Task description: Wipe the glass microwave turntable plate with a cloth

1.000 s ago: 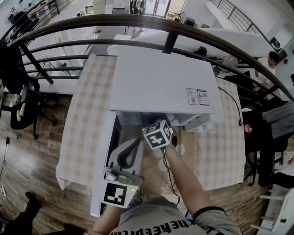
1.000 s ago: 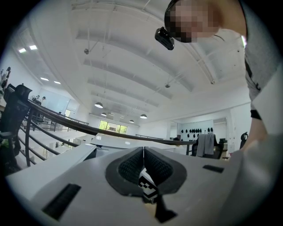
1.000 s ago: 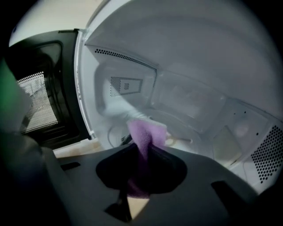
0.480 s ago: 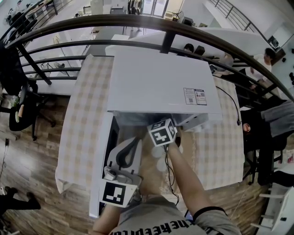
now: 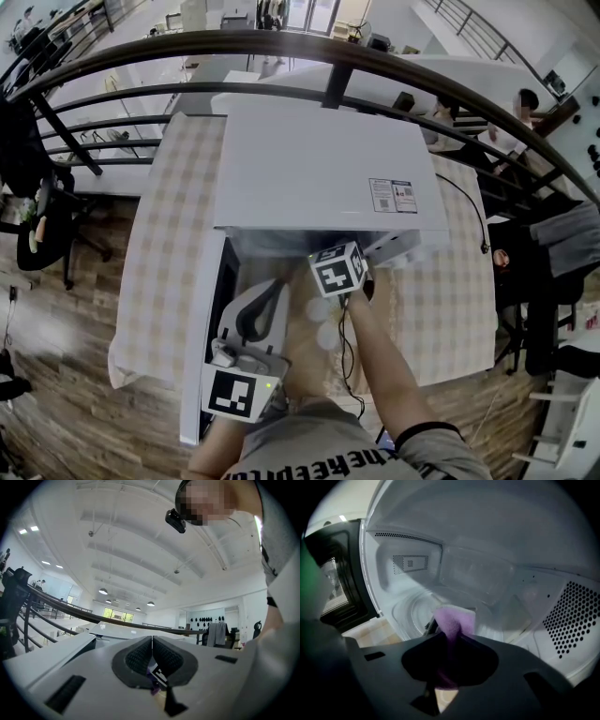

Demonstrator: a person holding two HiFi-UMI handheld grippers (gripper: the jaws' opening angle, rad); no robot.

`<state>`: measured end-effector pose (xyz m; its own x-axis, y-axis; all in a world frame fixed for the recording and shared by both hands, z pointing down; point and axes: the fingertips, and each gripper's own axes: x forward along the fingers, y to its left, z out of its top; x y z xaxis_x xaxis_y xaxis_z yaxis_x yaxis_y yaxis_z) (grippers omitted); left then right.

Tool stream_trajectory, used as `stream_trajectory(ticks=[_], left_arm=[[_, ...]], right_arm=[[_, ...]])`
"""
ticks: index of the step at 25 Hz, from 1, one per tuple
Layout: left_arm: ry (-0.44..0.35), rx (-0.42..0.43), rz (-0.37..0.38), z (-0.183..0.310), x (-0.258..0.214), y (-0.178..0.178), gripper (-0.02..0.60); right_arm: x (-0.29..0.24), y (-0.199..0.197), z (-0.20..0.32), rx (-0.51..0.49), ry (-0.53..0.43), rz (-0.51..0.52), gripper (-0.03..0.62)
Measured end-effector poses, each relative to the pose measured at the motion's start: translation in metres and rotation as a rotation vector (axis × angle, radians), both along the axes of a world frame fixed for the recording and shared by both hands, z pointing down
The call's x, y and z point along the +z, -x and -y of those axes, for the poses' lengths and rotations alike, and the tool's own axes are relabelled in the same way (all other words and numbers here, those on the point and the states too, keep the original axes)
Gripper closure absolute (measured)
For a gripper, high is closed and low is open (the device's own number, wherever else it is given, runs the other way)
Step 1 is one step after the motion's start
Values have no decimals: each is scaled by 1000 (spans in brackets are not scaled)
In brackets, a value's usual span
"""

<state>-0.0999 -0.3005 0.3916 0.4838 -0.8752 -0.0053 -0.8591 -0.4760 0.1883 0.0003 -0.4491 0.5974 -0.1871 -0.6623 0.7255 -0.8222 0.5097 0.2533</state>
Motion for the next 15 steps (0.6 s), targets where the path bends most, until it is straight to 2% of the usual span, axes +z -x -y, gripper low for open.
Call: stream_trajectory(ticks=[15], left_arm=[[-11, 12, 1, 1, -3, -4, 572]], right_arm=[[-2, -8, -6, 11, 2, 4, 516]])
